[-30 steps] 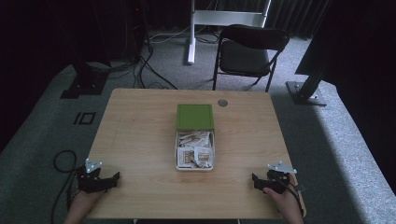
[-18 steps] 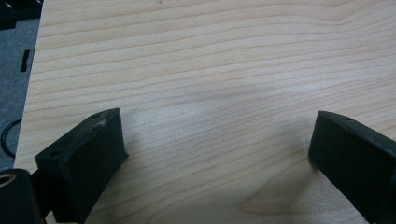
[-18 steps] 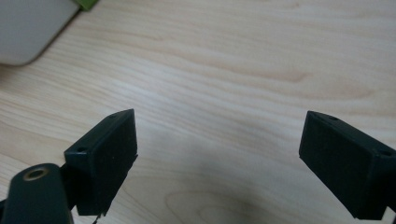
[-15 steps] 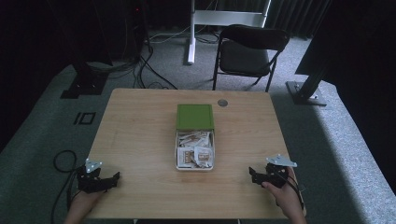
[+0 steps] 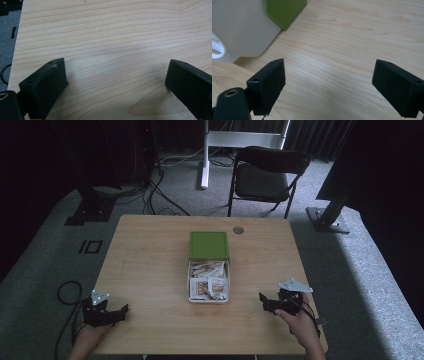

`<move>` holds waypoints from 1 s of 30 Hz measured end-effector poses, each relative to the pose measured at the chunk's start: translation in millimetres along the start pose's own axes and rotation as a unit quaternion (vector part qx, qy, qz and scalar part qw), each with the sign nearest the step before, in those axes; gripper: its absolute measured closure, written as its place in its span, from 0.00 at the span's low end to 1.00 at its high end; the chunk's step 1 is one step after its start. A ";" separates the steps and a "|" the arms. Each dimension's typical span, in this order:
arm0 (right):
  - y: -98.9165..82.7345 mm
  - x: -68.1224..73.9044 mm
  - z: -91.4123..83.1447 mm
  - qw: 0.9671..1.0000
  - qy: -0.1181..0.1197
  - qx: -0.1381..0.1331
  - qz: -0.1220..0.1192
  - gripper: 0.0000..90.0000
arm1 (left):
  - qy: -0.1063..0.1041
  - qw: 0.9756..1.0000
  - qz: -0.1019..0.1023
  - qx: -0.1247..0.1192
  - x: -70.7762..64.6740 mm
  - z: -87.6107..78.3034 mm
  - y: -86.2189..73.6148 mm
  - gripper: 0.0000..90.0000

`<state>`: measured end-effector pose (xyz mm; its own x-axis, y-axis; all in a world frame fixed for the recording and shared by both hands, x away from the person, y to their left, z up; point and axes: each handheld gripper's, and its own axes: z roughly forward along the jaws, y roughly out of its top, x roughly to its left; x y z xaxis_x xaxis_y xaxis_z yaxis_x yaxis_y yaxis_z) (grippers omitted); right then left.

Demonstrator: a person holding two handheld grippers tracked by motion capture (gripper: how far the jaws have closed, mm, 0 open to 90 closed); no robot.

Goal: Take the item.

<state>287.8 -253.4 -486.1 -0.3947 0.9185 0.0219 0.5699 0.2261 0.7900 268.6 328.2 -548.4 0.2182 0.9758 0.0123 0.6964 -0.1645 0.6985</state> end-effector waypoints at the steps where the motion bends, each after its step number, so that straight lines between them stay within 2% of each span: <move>1: 1.4 1.4 -0.2 1.000 0.002 -0.001 -0.002 0.13 | 0.000 1.000 0.000 0.000 0.0 0.0 0.0 0.05; 12: 23.3 22.4 0.7 0.999 0.030 -0.022 -0.017 0.13 | 0.000 1.000 0.000 0.000 -0.2 0.1 0.1 0.04; 30: 49.6 50.4 6.6 0.996 0.065 -0.036 -0.042 0.13 | -0.001 1.000 0.000 0.000 -0.2 0.1 0.1 0.04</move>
<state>300.9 -193.7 -449.9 -0.5304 0.8472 0.0296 0.4800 0.2714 0.8342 268.7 328.0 -548.5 0.2186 0.9758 0.0107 0.6970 -0.1638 0.6981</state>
